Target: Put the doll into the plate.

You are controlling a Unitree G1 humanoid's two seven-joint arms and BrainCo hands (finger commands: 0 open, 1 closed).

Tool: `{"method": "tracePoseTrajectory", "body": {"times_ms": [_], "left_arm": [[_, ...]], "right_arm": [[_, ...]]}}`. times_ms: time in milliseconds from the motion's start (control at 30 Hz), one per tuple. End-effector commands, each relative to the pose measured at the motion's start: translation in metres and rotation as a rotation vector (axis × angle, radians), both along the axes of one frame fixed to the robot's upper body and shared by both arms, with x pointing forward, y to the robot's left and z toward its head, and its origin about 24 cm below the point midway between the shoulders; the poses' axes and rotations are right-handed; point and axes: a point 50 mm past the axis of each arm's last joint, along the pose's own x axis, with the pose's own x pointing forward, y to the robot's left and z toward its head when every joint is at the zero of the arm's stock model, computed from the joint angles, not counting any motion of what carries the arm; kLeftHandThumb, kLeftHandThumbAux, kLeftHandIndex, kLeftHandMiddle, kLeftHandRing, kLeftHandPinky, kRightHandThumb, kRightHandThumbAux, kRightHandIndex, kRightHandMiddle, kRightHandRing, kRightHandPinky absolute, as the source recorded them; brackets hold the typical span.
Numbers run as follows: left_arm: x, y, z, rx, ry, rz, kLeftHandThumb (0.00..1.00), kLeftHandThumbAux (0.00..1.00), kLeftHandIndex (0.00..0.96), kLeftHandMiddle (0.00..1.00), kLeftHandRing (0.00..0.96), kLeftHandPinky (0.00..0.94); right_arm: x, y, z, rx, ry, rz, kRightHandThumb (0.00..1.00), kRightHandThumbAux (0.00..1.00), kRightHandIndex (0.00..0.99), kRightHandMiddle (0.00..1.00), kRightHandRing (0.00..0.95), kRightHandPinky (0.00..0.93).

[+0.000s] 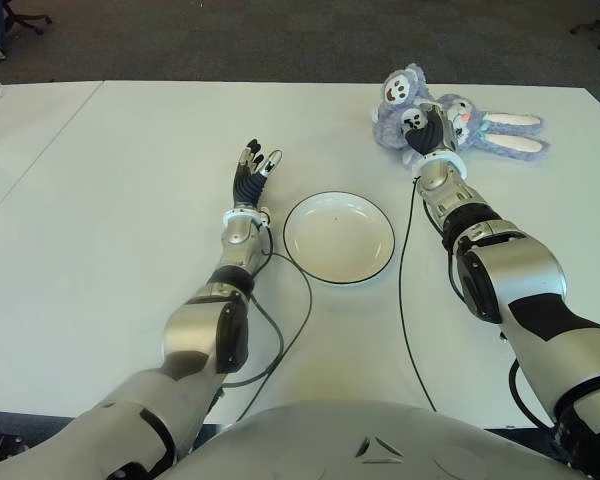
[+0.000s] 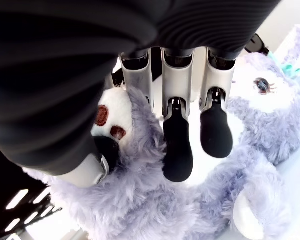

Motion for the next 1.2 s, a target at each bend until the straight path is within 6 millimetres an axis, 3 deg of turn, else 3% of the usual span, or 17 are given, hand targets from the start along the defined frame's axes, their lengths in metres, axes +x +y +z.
{"method": "tracePoseTrajectory", "body": {"times_ms": [33, 533, 967, 1100, 1200], "left_arm": [[-0.081, -0.012, -0.093, -0.093, 0.487, 0.006, 0.0, 0.53, 0.0, 0.004, 0.0, 0.0], [-0.081, -0.014, -0.092, -0.098, 0.484, 0.009, 0.0, 0.544, 0.002, 0.019, 0.0, 0.0], [-0.081, -0.013, -0.092, -0.109, 0.479, 0.005, 0.0, 0.538, 0.0, 0.016, 0.0, 0.0], [-0.081, -0.013, -0.092, -0.105, 0.477, 0.003, 0.0, 0.531, 0.0, 0.017, 0.0, 0.0], [-0.082, -0.013, -0.093, -0.102, 0.476, 0.003, 0.0, 0.529, 0.0, 0.018, 0.0, 0.0]], "right_arm": [[0.002, -0.006, 0.003, 0.143, 0.02, -0.035, 0.707, 0.712, 0.43, 0.651, 0.657, 0.666], [0.006, -0.019, 0.02, 0.448, -0.068, -0.026, 0.703, 0.713, 0.43, 0.657, 0.672, 0.639], [0.007, -0.027, 0.031, 0.538, -0.139, -0.024, 0.704, 0.712, 0.432, 0.662, 0.667, 0.577], [0.008, -0.031, 0.04, 0.522, -0.182, -0.018, 0.703, 0.713, 0.431, 0.656, 0.662, 0.568], [0.011, -0.03, 0.062, 0.506, -0.275, 0.003, 0.703, 0.713, 0.431, 0.654, 0.662, 0.595]]}}
